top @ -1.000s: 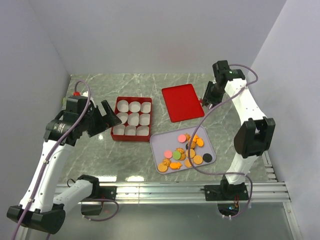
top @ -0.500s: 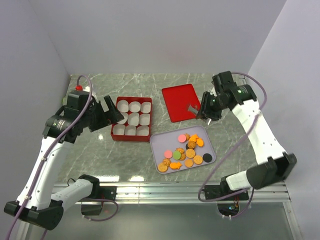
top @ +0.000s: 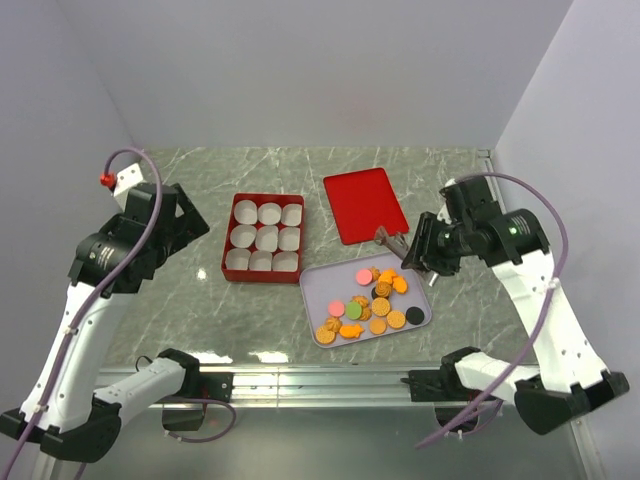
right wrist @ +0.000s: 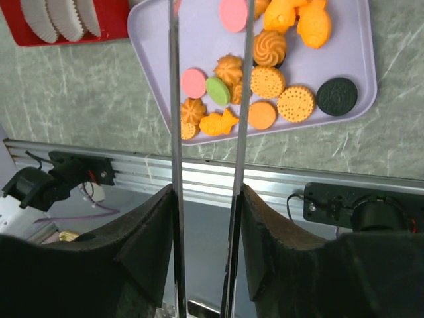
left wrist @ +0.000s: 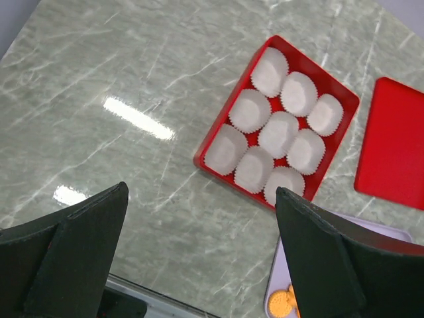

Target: Pack the cookies

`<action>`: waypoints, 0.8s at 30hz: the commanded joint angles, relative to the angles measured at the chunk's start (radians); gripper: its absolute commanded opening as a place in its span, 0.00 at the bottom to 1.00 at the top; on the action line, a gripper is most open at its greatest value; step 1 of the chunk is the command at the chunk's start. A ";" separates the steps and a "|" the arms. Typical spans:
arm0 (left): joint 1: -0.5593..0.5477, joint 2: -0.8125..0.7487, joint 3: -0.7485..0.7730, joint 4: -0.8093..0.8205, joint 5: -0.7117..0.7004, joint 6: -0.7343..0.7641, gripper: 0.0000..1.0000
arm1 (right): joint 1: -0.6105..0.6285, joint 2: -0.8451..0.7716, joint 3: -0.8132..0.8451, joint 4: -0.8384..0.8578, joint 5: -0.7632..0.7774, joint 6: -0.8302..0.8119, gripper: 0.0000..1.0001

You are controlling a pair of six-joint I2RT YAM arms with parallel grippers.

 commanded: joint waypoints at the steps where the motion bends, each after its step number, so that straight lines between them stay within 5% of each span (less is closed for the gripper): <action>1: -0.004 -0.046 -0.070 0.029 -0.085 -0.070 0.99 | 0.008 -0.081 -0.002 -0.056 0.006 0.012 0.50; 4: -0.004 -0.124 -0.137 0.157 -0.021 -0.033 0.99 | 0.009 -0.102 0.001 -0.086 0.018 0.010 0.49; 8: -0.004 -0.259 -0.259 0.363 0.259 0.097 0.99 | 0.008 -0.138 -0.045 -0.102 0.007 0.010 0.47; 11: -0.004 -0.202 -0.260 0.357 0.388 0.151 0.99 | 0.008 -0.174 -0.091 -0.100 0.012 0.027 0.47; 24: -0.092 -0.138 -0.289 0.354 0.398 0.171 0.99 | 0.015 -0.197 -0.244 -0.079 -0.034 0.029 0.46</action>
